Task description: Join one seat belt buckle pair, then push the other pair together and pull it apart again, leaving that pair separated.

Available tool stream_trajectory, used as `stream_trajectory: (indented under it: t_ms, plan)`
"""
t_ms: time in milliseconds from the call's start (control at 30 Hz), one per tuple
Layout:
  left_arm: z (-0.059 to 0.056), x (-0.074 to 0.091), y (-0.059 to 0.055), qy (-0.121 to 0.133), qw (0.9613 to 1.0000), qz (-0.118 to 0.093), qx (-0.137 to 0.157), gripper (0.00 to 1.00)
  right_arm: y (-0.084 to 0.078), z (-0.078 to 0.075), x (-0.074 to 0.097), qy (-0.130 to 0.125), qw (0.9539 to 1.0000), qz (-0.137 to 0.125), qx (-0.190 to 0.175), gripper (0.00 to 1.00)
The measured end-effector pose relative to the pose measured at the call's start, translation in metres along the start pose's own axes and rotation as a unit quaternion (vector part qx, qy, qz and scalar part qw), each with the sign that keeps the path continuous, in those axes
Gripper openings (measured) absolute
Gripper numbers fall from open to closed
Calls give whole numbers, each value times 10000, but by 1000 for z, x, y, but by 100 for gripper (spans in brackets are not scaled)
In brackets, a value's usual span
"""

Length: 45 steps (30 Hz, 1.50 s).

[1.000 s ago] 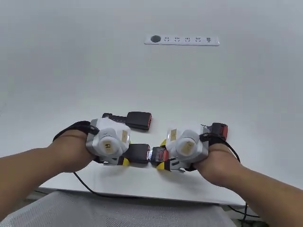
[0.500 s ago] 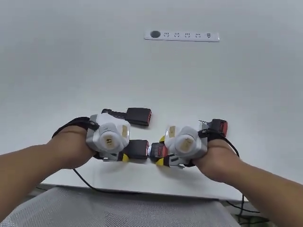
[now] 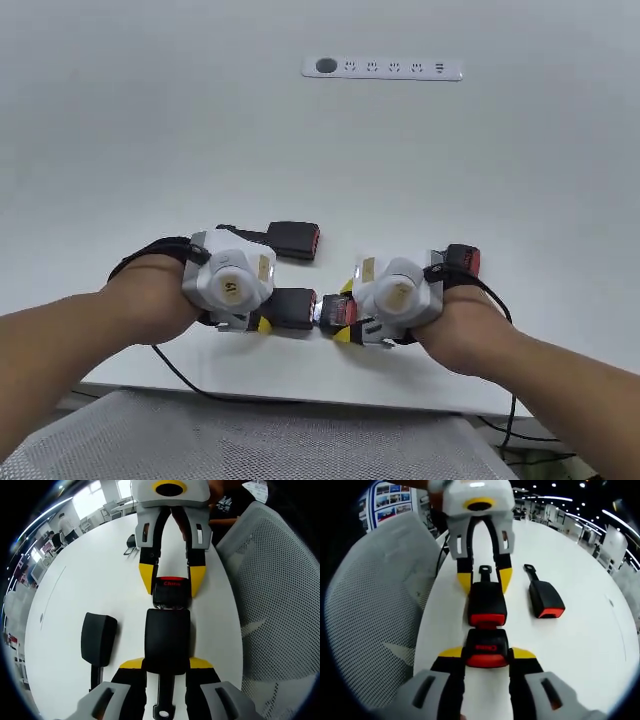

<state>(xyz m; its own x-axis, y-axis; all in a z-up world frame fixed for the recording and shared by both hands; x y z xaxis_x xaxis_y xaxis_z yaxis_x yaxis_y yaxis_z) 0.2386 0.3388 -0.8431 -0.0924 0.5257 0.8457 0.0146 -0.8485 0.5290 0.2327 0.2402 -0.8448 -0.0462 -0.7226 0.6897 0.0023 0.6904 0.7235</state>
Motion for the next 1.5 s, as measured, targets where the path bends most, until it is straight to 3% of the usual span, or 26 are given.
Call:
stream_trajectory:
  t_ms: [200, 367, 800, 900, 1167, 1367, 1500]
  plan:
    - [0, 0, 0, -7, 10000, 6, 21, 30, 1, 1, -1, 0, 10000, -29, 2, 33]
    - [0, -1, 2, -51, 9999, 142, 76, 31, 2, 1, -2, -29, 9999, -100, -14, 34]
    - [1, 0, 2, -47, 9998, 96, 162, 33, 4, 0, -3, 13, 9999, -134, -48, 35]
    - [2, 1, 3, -9, 9999, 132, -41, 33, 5, -1, -2, -31, 9999, -121, -108, 36]
    - [3, 18, 22, 12, 10000, -75, -16, 32, 16, -1, 13, -66, 9996, -242, -128, 35]
    - [18, 30, 39, 237, 9993, -291, 7, 34, 25, -7, 25, -147, 9992, -369, -62, 34]
    - [28, 30, 40, 272, 9993, -257, -7, 31, 23, -12, 30, -201, 9991, -357, -54, 34]
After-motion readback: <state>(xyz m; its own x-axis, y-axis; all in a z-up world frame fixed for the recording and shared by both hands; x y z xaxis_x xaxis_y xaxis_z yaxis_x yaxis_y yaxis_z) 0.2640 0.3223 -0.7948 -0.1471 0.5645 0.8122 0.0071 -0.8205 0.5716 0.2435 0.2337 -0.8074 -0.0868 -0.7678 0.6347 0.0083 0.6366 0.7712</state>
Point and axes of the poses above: the centre of the closed fingertips' face, and the gripper's own axes: x roughly backward along the fingers, z roughly to its left, y roughly out of its top, the point moved 2 cm from there along x, roughly backward along the fingers, and after that the axes turned 8 degrees about -z, right-handed, at the moved point
